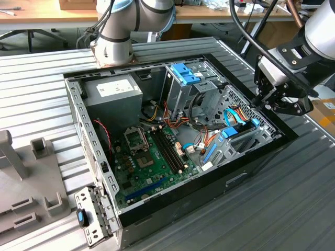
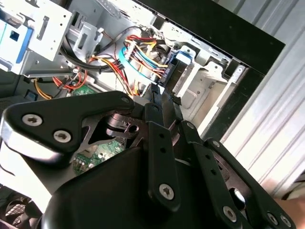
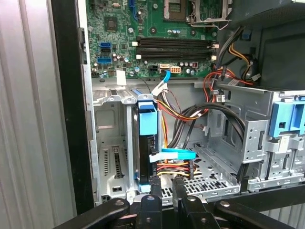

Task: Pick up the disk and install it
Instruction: 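Insert the second disk wire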

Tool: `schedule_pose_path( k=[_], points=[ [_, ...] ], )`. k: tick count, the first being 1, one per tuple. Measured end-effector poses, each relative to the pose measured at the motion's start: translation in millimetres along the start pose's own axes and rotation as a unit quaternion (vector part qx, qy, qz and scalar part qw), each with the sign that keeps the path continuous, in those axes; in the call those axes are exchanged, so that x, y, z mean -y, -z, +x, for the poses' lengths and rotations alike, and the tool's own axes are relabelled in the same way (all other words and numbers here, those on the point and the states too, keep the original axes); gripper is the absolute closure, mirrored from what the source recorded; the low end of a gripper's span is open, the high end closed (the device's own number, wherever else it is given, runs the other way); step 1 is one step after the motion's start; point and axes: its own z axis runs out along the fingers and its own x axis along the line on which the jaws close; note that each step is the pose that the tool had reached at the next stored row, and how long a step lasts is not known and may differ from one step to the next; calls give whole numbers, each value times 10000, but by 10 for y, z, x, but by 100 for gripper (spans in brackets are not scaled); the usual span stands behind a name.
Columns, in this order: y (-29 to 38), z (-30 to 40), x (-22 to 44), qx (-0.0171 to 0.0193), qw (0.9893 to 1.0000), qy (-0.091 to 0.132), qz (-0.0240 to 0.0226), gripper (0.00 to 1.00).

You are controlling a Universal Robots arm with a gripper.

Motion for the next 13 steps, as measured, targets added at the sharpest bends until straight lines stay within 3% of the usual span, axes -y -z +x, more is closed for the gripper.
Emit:
schedule_pose_path(
  k=[1,3,4,13],
  points=[
    [9,-3,2,-27,10000,-9,-9,76],
    [31,-10,9,-128,9999,-44,-36,76],
    [32,-14,10,-143,9999,-51,-38,76],
    [31,-17,10,-168,9998,-56,-41,76]
  ],
)
